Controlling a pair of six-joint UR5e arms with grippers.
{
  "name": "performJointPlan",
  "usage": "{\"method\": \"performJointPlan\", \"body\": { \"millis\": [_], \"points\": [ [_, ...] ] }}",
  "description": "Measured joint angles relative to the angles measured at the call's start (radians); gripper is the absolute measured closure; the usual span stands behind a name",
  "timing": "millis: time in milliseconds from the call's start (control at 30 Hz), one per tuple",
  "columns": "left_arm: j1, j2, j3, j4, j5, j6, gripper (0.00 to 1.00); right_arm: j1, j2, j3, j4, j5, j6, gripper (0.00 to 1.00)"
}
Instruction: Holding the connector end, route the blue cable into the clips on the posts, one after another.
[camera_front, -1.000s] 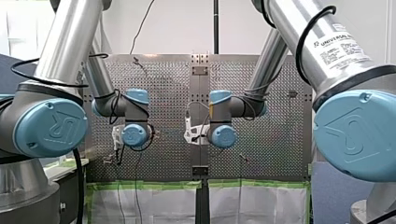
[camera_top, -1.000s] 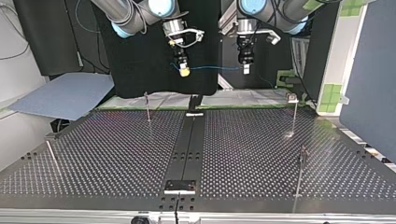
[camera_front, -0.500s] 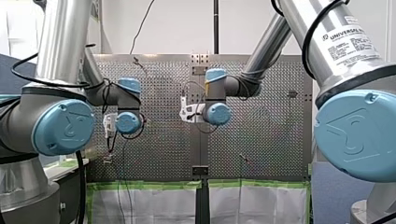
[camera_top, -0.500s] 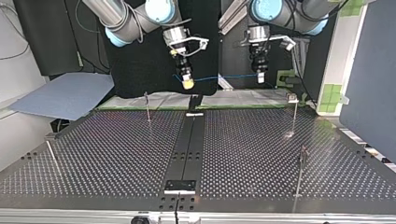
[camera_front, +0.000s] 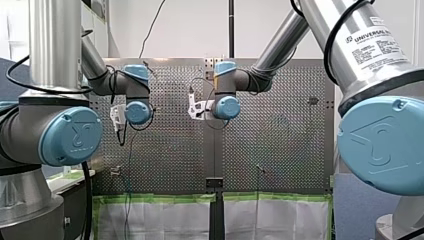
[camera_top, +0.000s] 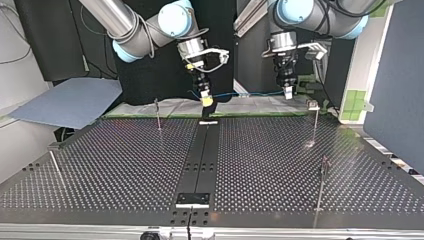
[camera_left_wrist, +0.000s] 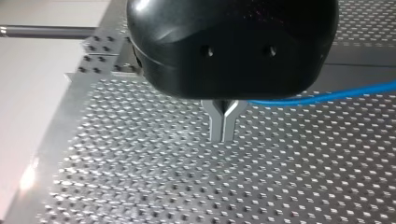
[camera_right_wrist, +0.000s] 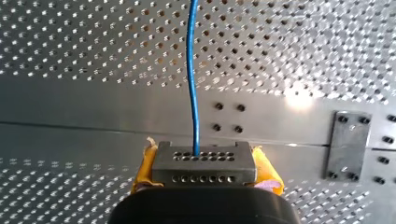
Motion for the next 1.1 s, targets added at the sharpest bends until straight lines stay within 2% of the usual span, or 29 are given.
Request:
{"method": "performJointPlan", "body": {
  "millis": [100, 200, 567, 800, 967, 1100],
  "points": [
    [-0.001, 0.030, 0.022, -0.032, 0.000, -0.012, 1.00, 0.004, -0.005, -0.031, 0.032, 0.000, -0.008, 1.00],
    [-0.001, 0.051, 0.050, -0.064, 0.000, -0.017, 1.00, 0.006, -0.012, -0.056, 0.059, -0.004, -0.008, 1.00],
    [0.004, 0.087, 0.142, -0.176, -0.003, -0.021, 1.00, 0.018, -0.020, -0.134, 0.115, -0.041, -0.012, 1.00],
    [0.013, 0.084, 0.184, -0.252, -0.012, -0.027, 1.00, 0.026, -0.021, -0.191, 0.154, -0.069, -0.012, 1.00],
    [0.023, 0.117, 0.196, -0.280, -0.037, -0.039, 1.00, 0.031, -0.021, -0.235, 0.177, -0.078, -0.009, 1.00],
    [0.032, 0.101, 0.214, -0.301, -0.041, -0.042, 1.00, 0.036, -0.021, -0.274, 0.193, -0.092, -0.004, 1.00]
  ]
}}
